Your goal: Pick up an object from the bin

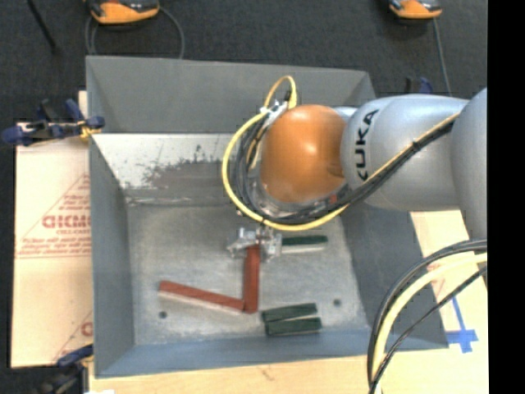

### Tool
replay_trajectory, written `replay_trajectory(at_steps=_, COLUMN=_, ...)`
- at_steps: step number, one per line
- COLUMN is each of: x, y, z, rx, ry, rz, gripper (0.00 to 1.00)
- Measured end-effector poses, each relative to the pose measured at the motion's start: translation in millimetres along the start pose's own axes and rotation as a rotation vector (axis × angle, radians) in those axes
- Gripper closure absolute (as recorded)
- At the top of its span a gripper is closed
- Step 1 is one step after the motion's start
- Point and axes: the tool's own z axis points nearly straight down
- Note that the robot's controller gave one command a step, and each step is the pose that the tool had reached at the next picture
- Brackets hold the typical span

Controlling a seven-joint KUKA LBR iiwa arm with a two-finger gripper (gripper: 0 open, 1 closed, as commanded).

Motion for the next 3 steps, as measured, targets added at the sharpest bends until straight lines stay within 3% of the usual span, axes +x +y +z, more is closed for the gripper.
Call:
replay_trajectory(at_steps=1, x=0.3, y=-2, z=-27, rx=-0.001, ry=0.004, rz=0.01, gripper=1.0)
replay_trajectory(at_steps=2, x=0.4, y=-5, z=-79, rx=0.001, ry=0.004, rz=0.017, gripper=1.0)
replay_trajectory(at_steps=3, x=0.0, y=-6, z=-81, rx=-0.003, ry=0.002, rz=0.026, gripper=1.0)
